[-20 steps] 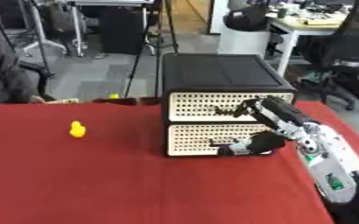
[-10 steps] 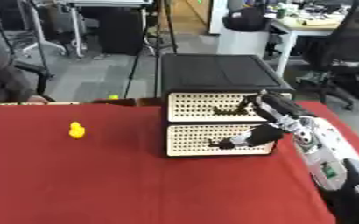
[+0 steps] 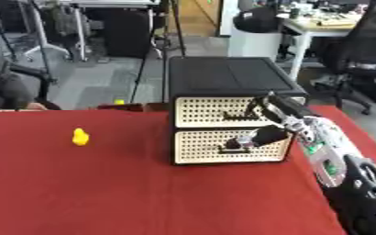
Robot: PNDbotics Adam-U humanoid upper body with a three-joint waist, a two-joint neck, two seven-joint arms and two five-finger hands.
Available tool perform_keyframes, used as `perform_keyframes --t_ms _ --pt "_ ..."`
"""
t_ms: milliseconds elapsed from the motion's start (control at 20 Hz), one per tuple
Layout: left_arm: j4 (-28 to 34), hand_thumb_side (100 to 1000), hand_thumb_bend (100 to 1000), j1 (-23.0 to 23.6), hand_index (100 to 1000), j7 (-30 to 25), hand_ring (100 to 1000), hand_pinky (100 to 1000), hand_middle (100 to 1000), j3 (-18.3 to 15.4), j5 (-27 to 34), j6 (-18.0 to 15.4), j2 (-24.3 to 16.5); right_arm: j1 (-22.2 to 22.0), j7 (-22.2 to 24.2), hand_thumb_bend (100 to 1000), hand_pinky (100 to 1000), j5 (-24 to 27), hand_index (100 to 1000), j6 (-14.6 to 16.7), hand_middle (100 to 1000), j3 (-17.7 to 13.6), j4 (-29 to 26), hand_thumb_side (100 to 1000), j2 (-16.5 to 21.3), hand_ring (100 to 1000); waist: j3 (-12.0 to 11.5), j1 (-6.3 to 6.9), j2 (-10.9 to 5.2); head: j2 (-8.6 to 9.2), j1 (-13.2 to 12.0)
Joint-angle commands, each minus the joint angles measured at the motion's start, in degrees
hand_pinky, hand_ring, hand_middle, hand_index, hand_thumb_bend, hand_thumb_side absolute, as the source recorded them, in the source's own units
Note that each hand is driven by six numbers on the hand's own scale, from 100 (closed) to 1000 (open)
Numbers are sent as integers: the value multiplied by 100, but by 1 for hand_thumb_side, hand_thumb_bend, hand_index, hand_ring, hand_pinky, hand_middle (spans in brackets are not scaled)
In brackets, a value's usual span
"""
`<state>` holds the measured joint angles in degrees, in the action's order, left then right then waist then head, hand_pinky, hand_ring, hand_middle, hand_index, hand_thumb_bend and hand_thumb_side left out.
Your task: Pick up objects from table and place into drawer.
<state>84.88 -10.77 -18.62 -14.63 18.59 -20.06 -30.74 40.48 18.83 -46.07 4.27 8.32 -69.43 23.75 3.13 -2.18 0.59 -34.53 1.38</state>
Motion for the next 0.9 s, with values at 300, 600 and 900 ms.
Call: perform_keyframes --t_ms 300,600,900 --pt "79 583 100 -61 868 -42 801 550 771 -5 26 -6 -100 260 -60 1000 100 -150 698 20 100 -98 266 677 -45 100 -35 49 -45 -23 34" --pt "65 582 100 -63 868 -56 802 550 771 3 19 -14 -85 352 -85 1000 100 -325 698 13 100 -114 536 664 -129 100 -56 65 -40 -29 48" --pt "54 580 100 -60 868 -68 802 552 772 11 25 -29 -70 457 -124 1000 100 -574 697 7 100 -154 909 650 -198 100 -93 96 -44 -28 64"
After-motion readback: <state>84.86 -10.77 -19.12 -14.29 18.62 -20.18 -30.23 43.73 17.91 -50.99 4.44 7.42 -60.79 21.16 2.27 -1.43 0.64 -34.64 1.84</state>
